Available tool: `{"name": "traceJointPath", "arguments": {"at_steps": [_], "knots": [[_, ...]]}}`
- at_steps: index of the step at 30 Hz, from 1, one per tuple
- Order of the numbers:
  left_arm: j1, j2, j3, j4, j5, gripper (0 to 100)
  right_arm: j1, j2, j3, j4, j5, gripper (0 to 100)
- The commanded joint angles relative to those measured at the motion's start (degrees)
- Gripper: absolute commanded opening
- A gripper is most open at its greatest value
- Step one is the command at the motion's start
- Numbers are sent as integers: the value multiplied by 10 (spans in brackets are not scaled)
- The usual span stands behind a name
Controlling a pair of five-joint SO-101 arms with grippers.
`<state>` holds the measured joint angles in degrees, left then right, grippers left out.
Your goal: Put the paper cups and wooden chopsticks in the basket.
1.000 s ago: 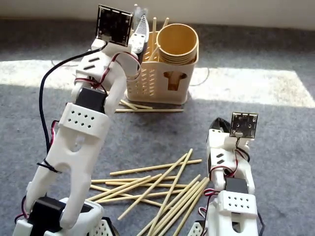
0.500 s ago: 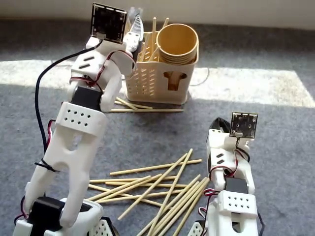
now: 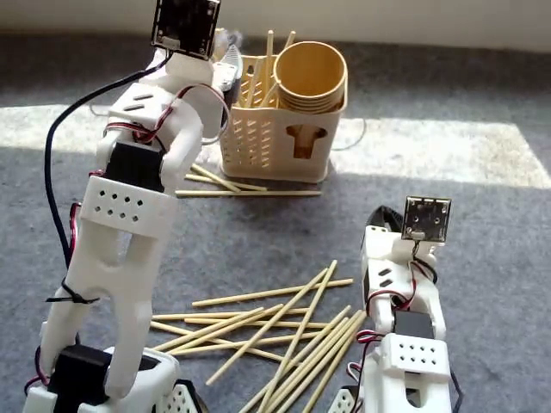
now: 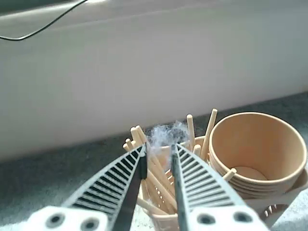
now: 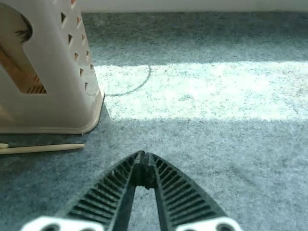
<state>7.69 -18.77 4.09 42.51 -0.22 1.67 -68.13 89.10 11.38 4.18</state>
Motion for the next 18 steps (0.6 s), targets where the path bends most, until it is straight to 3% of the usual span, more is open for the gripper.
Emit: {"name": "traceJointPath", "arguments": {"at_steps": [1,18], "knots": [[-43,-9,-30,55,2,98,-7,-6,-3,-18,7,10],[-220,-9,-24,302,-2,98,-7,-6,-3,-18,7,10]]}}
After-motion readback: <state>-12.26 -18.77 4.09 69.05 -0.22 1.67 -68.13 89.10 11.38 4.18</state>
